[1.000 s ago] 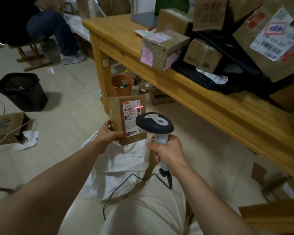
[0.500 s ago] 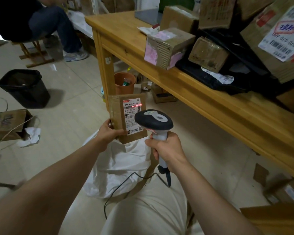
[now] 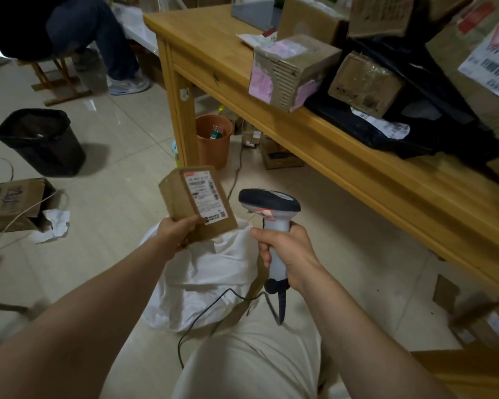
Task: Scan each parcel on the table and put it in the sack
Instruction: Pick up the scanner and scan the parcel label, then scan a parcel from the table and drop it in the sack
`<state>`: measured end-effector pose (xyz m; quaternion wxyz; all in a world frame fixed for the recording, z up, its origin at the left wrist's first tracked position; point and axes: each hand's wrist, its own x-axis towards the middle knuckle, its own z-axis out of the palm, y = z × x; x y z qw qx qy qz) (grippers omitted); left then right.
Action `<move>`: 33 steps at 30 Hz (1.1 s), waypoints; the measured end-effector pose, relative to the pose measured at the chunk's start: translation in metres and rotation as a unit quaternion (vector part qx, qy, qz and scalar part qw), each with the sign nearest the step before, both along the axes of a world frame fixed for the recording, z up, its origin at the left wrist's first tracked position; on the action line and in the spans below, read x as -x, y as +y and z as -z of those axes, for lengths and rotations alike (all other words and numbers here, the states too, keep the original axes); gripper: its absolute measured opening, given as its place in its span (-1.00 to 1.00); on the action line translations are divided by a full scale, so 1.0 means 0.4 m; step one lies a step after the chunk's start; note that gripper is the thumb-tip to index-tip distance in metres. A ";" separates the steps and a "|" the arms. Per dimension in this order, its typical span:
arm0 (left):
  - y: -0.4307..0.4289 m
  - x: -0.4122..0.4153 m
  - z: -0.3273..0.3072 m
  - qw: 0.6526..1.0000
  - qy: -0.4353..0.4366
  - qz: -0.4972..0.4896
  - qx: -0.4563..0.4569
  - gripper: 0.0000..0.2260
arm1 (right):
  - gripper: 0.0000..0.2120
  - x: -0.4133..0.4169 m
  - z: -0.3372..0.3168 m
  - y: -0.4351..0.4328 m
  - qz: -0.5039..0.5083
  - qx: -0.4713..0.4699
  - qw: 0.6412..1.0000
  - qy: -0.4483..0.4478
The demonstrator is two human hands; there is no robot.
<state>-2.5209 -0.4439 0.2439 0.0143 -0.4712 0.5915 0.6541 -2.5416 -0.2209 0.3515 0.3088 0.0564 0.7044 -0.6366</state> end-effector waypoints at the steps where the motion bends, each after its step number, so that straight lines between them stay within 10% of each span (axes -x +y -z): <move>1: -0.002 -0.003 0.011 0.999 -0.021 -0.011 -0.023 -0.59 | -0.85 0.008 0.008 0.001 0.013 0.011 1.000 -0.019; 11: 0.000 -0.009 0.112 0.991 -0.058 0.036 -0.115 -0.75 | -0.87 0.055 0.046 0.041 0.076 0.031 0.992 -0.092; 17: 0.076 0.126 0.052 0.976 -0.094 0.105 0.166 -0.28 | -0.85 0.044 -0.008 0.092 0.132 0.051 0.989 -0.051; 28: 0.269 0.296 -0.329 0.939 0.243 0.060 0.236 -0.17 | -0.85 0.052 -0.245 0.143 0.118 0.086 0.982 0.119; 33: 0.239 0.417 -0.468 0.924 0.220 0.075 0.305 0.08 | -0.86 0.117 -0.297 0.145 0.120 0.099 0.979 0.133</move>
